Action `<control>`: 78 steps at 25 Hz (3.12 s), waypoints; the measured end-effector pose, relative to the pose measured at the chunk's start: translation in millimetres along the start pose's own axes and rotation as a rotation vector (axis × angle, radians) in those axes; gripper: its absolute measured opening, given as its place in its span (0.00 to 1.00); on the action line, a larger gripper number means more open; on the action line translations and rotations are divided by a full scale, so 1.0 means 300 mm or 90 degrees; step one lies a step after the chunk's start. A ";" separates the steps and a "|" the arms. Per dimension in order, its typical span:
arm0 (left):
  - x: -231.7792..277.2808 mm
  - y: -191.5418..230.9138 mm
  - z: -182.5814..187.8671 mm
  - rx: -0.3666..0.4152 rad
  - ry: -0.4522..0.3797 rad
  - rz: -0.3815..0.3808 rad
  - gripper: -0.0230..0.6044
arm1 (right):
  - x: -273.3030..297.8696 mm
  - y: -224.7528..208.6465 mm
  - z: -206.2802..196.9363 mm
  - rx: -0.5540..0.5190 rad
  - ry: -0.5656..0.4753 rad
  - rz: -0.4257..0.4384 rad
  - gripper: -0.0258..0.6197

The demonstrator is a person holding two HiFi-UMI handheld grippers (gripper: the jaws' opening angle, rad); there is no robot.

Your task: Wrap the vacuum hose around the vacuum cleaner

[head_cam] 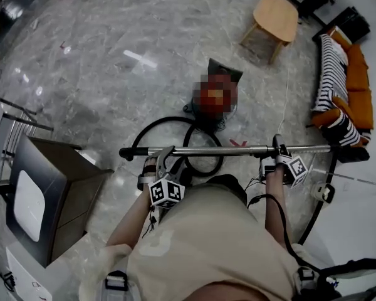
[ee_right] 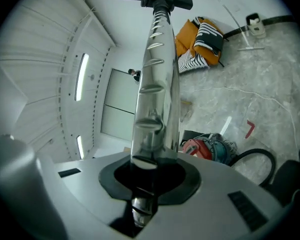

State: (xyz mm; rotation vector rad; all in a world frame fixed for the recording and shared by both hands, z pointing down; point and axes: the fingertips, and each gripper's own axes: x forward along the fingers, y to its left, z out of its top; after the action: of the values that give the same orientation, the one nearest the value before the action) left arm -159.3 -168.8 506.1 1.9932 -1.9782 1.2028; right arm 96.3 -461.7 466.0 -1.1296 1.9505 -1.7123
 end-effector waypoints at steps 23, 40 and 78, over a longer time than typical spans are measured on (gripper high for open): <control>0.201 0.055 0.090 -0.672 0.042 0.000 0.15 | 0.507 -0.077 0.282 0.125 0.077 0.018 0.14; 0.434 0.349 0.454 -0.895 -0.176 0.034 0.18 | 0.676 -0.196 0.554 0.265 0.090 0.028 0.14; 0.952 1.171 0.603 -0.964 -0.375 -0.324 0.32 | 0.656 0.107 0.103 0.281 -0.100 0.020 0.14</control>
State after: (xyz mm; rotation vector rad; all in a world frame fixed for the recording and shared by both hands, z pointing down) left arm -426.6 -558.1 385.3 1.6520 -1.4114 -0.8995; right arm -20.1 -625.8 479.9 -1.0229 1.3963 -1.8508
